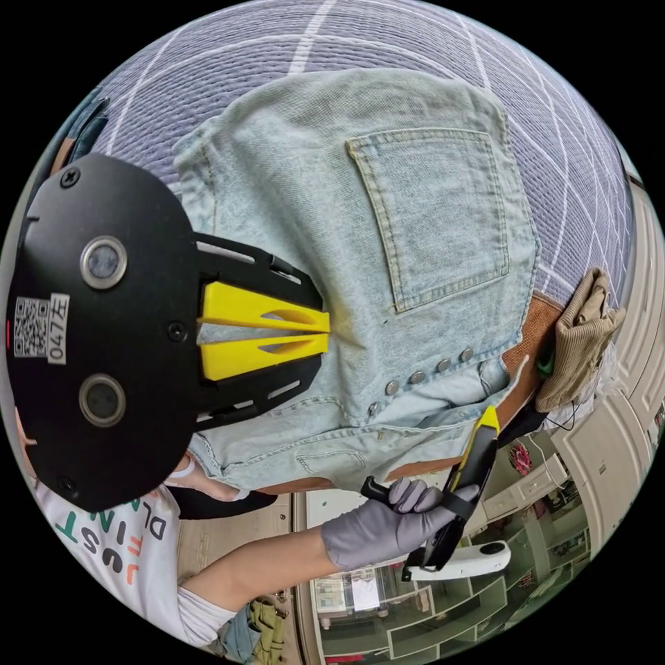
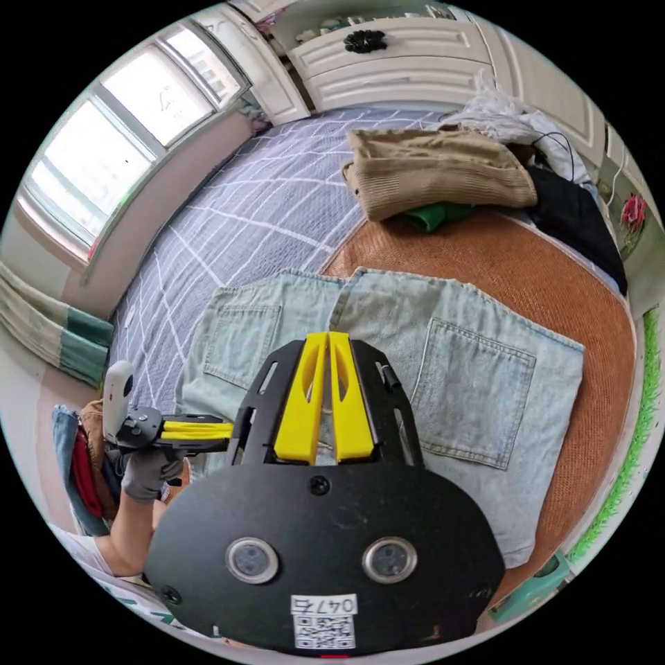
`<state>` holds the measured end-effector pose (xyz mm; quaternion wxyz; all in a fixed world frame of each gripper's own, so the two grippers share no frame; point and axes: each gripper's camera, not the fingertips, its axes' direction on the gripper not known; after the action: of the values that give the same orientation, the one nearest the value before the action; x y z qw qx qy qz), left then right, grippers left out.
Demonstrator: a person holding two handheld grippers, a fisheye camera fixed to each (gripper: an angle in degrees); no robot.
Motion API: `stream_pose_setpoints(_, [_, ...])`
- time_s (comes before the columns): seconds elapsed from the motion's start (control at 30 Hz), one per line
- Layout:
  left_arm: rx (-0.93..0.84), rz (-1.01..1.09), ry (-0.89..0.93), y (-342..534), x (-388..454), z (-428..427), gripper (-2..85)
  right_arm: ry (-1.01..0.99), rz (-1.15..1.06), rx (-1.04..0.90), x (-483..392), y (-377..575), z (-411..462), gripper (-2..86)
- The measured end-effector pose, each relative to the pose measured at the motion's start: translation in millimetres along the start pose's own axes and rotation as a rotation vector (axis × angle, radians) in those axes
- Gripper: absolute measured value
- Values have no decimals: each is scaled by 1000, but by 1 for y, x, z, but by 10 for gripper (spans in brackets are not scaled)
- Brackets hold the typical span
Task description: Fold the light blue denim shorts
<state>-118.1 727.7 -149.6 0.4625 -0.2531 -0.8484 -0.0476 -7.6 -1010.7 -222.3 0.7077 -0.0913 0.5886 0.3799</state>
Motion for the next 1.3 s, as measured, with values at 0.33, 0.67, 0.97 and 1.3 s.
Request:
stream_pose_setpoints(0.33, [-9, 6, 34, -5, 27, 39, -10, -67, -236, -80, 14, 4, 15, 49])
stream_pose_setpoints(0.67, [-35, 30, 46, -8, 57, 74, -8, 224, 49, 66, 231, 24, -58, 76])
stream_pose_setpoints(0.97, [-43, 27, 162, 2, 59, 103, -9, 11, 29, 16, 238, 17, -9, 9])
stream_pose_setpoints(1.3, [140, 157, 227, 25, 109, 92, -7, 619, -169, -63, 179, -44, -19, 23])
